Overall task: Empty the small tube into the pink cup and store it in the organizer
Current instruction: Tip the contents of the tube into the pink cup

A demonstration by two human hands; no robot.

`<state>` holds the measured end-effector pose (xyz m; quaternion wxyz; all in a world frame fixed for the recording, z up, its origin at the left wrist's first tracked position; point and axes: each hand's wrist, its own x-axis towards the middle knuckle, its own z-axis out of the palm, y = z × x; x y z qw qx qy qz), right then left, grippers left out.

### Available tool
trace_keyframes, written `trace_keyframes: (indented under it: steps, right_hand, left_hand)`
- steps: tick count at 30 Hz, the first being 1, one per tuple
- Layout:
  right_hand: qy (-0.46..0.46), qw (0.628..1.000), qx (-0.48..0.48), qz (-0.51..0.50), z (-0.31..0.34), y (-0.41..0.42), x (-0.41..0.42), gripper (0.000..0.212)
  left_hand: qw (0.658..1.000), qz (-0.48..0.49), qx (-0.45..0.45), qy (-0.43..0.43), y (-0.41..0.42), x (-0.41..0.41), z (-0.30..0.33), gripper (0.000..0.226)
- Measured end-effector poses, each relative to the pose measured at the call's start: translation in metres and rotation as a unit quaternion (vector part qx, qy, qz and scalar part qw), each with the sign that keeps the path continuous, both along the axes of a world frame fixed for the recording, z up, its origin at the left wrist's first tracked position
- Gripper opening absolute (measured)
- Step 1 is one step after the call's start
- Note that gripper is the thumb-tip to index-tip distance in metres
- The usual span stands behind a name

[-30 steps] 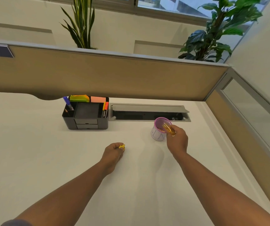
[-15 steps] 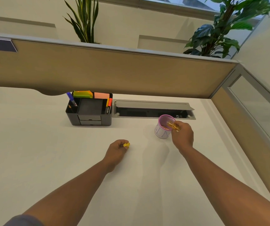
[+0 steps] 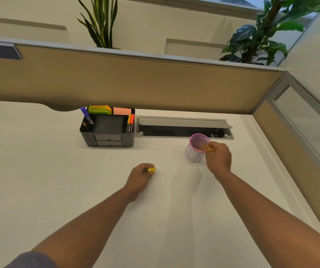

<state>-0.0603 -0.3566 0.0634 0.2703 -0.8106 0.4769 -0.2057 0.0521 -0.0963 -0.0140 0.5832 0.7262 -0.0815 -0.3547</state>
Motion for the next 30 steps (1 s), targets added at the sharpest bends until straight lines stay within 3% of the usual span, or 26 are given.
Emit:
trace_keyframes:
  steps: [16, 22, 26, 30]
  right_hand:
    - [-0.020, 1.000, 0.007, 0.018, 0.005, 0.000, 0.005, 0.025]
    - [-0.092, 0.995, 0.015, 0.023, 0.014, 0.004, 0.002, 0.037]
    - [-0.122, 0.991, 0.000, 0.048, 0.019, 0.002, 0.006, 0.031]
    - [-0.131, 0.990, -0.007, 0.055, 0.021, -0.001, 0.011, 0.044]
  left_hand:
    - [1.000, -0.001, -0.002, -0.002, 0.001, -0.001, 0.001, 0.021]
    - [1.000, 0.001, -0.007, -0.001, 0.001, -0.001, 0.002, 0.020]
    - [1.000, 0.004, -0.013, 0.002, 0.001, -0.001, 0.001, 0.019]
    - [1.000, 0.001, -0.012, 0.000, 0.002, -0.002, 0.000, 0.019]
